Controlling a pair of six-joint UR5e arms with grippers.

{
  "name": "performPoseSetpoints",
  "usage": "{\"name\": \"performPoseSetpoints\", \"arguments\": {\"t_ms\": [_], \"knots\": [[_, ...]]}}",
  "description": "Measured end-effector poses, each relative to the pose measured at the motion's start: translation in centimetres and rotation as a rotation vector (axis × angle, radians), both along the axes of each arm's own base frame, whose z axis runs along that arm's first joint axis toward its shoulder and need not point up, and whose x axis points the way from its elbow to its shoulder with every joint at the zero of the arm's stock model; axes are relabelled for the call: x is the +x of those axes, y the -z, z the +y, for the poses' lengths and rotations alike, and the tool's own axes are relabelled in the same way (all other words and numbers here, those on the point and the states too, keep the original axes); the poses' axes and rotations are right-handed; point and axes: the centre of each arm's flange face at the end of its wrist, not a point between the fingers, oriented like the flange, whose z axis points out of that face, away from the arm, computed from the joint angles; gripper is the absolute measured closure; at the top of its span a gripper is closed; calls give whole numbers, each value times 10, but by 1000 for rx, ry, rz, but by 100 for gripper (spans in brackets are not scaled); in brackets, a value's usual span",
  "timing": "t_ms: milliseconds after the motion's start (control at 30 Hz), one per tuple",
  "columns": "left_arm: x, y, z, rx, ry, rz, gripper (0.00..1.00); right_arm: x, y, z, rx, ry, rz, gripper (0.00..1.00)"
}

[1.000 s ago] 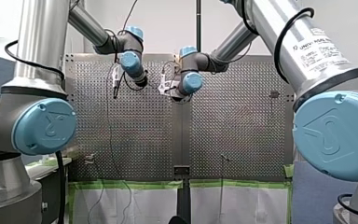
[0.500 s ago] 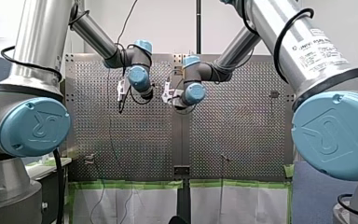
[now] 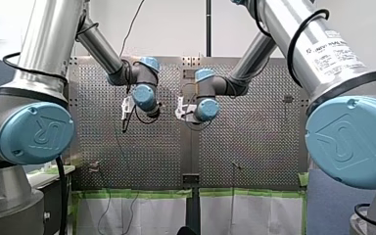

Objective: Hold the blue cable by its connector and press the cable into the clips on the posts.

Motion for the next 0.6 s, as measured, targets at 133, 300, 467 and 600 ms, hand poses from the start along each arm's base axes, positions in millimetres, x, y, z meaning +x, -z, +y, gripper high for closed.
{"name": "performPoseSetpoints", "arguments": {"t_ms": [133, 300, 467, 600], "knots": [[-1, 22, -2, 4, 13, 19, 100, -10, 12, 0, 1, 15, -2, 100], [-3, 48, -3, 5, 31, 38, 100, -19, 25, 2, 3, 27, -5, 100], [-3, 54, -5, -5, 45, 28, 100, -29, 38, 6, 8, 41, -13, 100], [-3, 55, -7, -11, 61, 24, 100, -38, 47, 7, 12, 60, -21, 100]]}}
